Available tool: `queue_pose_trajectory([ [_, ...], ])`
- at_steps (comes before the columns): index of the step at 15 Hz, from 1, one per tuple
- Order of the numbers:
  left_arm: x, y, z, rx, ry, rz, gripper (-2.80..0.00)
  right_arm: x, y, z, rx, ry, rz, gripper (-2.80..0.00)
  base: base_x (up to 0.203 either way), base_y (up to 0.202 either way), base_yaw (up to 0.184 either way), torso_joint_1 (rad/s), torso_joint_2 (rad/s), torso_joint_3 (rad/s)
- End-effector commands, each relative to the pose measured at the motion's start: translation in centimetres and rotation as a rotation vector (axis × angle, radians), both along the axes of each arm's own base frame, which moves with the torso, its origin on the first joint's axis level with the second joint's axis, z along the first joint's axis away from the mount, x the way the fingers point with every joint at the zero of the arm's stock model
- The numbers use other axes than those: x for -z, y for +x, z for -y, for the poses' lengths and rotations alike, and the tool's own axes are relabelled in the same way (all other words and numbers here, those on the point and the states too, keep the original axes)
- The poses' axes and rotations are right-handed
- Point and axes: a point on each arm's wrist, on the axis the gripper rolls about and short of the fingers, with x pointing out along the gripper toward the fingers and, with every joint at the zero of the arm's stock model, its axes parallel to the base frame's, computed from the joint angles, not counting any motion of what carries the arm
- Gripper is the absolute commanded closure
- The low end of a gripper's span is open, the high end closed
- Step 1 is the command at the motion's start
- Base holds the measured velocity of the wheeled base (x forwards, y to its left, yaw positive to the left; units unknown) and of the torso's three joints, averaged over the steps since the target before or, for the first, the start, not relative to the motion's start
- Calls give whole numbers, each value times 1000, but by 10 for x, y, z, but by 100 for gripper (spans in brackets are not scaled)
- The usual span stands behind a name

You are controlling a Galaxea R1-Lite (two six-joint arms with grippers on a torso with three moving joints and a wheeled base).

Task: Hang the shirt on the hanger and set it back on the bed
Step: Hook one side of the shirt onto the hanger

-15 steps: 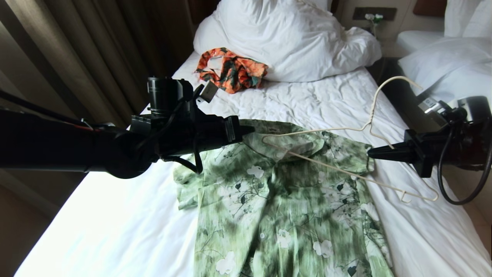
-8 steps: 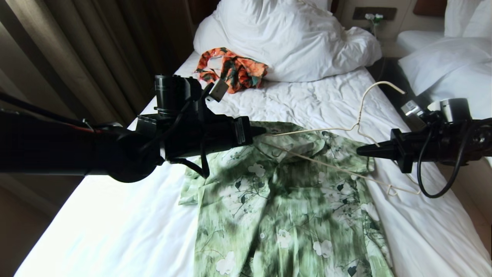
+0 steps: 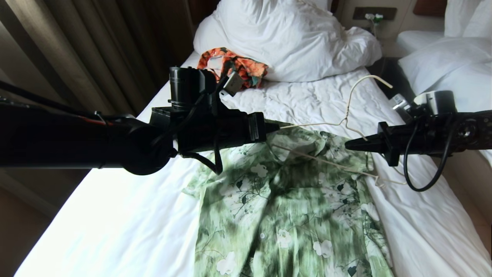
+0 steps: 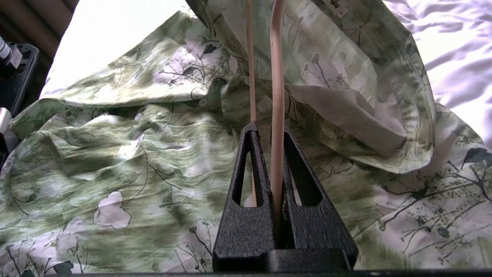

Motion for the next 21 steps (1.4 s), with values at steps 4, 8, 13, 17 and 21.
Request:
queue_pose_trajectory([
  [4,-16,16,14,10,-8,14,0,-22,-10,-9,-27,-1,69,0,0,0,0,0,0,0],
  [8,-26,33,7,-7,62,52,0,-18,-26,-7,-25,-5,50,0,0,0,0,0,0,0],
  [13,-31,35,-6,-39,105,69,0,-16,-30,-8,-32,-7,50,0,0,0,0,0,0,0],
  [17,-42,-1,31,38,94,99,0,-13,-25,-15,-51,-6,70,0,0,0,0,0,0,0],
  [21,-56,-54,63,149,62,121,0,-30,-39,-42,-134,5,129,0,0,0,0,0,0,0],
])
